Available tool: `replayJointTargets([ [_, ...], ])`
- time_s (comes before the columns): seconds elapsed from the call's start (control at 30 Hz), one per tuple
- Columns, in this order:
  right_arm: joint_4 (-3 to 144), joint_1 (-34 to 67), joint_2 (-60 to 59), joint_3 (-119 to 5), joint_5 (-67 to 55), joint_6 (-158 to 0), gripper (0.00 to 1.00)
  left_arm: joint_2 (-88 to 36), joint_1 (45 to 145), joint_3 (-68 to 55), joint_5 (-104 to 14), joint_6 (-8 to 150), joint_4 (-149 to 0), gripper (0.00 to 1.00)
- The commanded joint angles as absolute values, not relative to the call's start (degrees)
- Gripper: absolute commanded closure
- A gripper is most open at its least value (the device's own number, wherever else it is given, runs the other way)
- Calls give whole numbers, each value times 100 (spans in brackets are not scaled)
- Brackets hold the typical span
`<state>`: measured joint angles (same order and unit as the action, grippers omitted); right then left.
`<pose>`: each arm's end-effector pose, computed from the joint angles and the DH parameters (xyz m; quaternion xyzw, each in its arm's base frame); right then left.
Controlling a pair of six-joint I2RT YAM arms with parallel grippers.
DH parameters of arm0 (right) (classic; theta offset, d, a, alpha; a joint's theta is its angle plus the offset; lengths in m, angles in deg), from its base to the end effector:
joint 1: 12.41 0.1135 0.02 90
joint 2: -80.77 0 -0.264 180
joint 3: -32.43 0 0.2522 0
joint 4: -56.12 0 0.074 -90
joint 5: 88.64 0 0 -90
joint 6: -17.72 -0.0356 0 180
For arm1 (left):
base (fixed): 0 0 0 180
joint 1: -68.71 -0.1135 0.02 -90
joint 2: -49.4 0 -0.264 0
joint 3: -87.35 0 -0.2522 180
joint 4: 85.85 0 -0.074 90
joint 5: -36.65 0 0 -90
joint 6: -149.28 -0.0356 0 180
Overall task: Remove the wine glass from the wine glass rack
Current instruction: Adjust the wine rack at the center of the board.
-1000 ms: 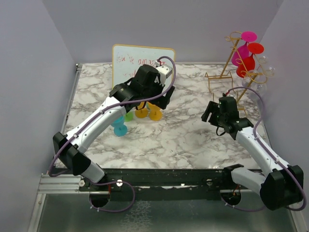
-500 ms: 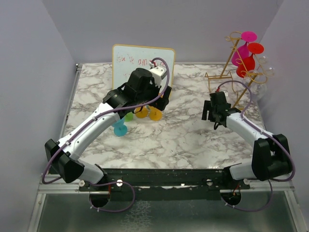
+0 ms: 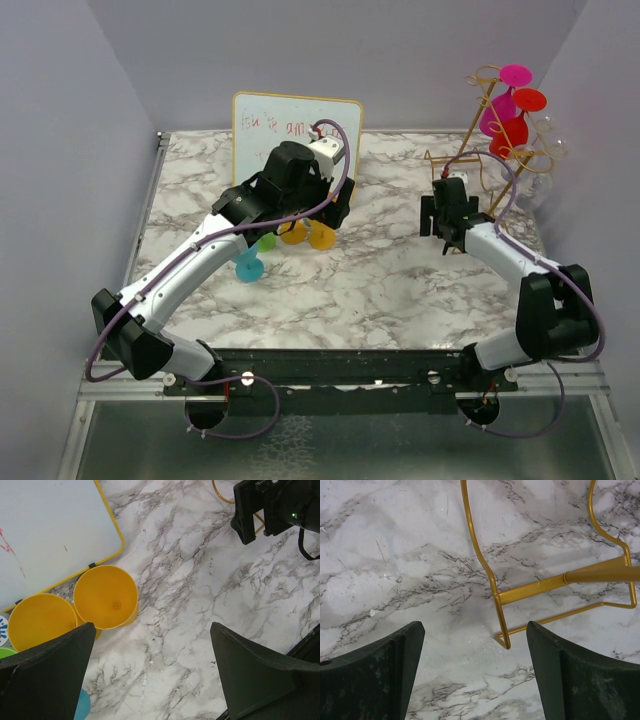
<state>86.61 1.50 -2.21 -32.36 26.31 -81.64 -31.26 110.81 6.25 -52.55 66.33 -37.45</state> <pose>0.2924 0.0569 0.2170 0.0399 0.9159 -0.1285 0.3782 0.2307 -0.2092 0.3979 0.2643 0.8254 -0.2129 0.4511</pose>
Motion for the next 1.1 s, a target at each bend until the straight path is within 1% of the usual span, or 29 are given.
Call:
replayJointTargets([
  [0.0,8526,139,-554,-3477,2526,-8081,11,-2958,11080,578,-5449,6625,-3861,1],
  [0.47,8659,-73,-1056,-3499,1911,-8116,12,-2878,11073,549,-5526,6716,-3852,1],
  [0.87,9157,-64,-932,-3982,772,-8075,13,-3030,11072,636,-5590,6826,-3851,1],
  [1.07,9309,-47,-1253,-4235,320,-8114,15,-3058,11072,630,-5586,6851,-3854,1],
])
